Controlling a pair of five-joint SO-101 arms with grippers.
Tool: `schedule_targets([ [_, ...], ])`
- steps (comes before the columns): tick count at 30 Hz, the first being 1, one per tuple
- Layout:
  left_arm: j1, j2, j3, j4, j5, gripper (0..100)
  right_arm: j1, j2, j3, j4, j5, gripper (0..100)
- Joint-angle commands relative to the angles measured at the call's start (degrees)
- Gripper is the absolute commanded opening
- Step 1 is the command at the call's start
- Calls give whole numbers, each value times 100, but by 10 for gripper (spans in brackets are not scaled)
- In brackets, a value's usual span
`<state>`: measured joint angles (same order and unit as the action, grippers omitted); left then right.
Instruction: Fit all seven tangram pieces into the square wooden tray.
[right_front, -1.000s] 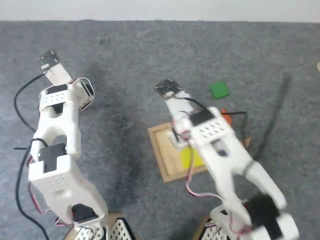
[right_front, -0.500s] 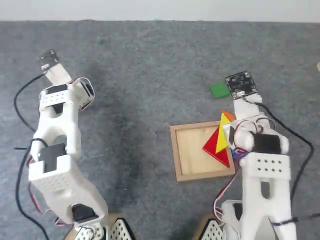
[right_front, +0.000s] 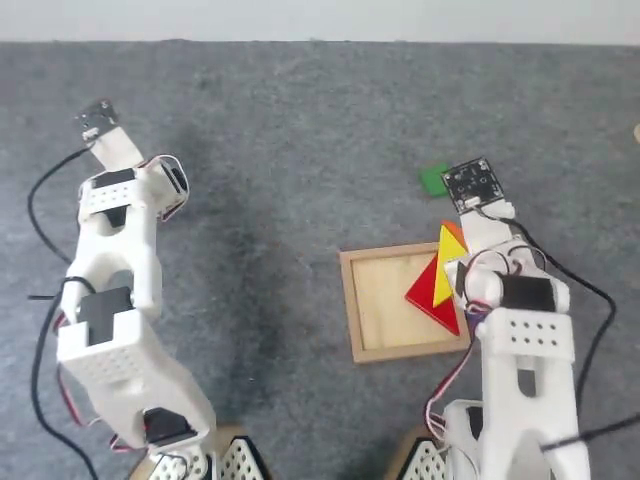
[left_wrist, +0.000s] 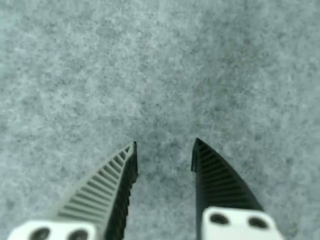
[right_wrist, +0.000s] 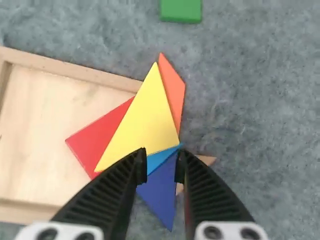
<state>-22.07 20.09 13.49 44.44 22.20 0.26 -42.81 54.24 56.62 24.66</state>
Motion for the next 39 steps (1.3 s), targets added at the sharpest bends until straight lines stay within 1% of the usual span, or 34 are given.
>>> schedule_targets([
  [1, 18, -62, -92, -97, -149, 185, -40, 655, -70, -497, -79, 97],
  [6, 26, -62, -92, -97, -158, 185, -40, 1543, -211, -1121, -79, 94],
  [13, 26, -62, -92, -114, -158, 185, -145, 2237, -457, -1385, -62, 94],
  [19, 35, -62, -92, -123, -158, 185, -488, 2580, -457, -1376, 9, 94],
  [22, 35, -62, -92, -123, -158, 185, -787, 2589, -440, -1253, -9, 94],
  [28, 35, -62, -92, -123, -158, 185, -1376, 2571, -448, -1130, -404, 94],
  [30, 35, -62, -92, -123, -158, 185, -1376, 2492, -466, -1147, -413, 94],
  [32, 35, -62, -92, -123, -158, 185, -1376, 2246, -466, -1130, -580, 94],
  [36, 44, -62, -92, -132, -158, 185, -1358, 1393, -334, -1112, -712, 93],
  [39, 44, -62, -92, -132, -158, 185, -1086, 927, -185, -1191, -686, 93],
])
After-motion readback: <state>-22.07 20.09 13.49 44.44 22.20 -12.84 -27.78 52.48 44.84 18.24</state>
